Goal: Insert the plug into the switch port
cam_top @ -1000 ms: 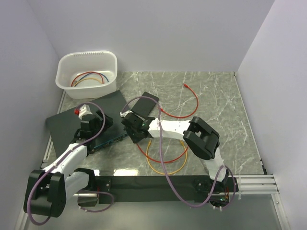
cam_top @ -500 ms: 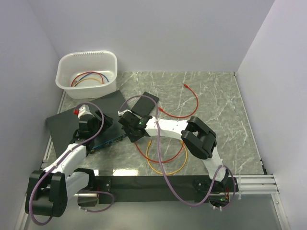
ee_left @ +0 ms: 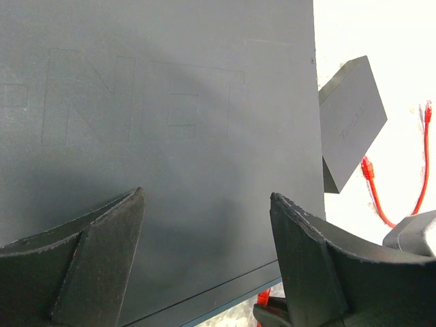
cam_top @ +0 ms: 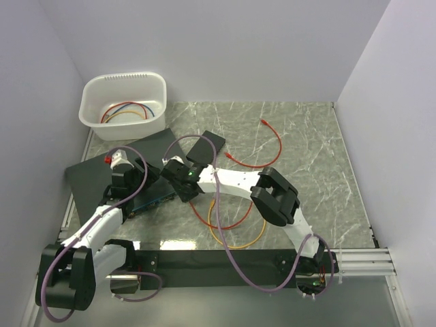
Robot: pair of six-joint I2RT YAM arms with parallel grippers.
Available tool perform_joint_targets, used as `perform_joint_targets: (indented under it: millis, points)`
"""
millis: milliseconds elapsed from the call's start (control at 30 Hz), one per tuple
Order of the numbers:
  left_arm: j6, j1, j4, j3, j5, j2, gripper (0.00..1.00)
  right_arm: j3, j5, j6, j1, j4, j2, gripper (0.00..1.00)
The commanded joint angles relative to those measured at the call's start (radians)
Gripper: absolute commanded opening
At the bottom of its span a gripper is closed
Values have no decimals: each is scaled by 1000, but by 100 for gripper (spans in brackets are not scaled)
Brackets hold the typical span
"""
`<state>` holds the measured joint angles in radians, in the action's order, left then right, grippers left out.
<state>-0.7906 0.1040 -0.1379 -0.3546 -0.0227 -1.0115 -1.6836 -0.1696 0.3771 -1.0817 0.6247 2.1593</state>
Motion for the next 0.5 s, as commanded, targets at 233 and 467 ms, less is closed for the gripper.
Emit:
perform_joint_targets:
  millis: [233,467]
  points:
    - [-4,-6,-23,11,13,24,79,-157,-202,20,3,95,45,0]
    - [-4,-6,-25,13,13,25,79,-257,-245,25,-12,148,85,0]
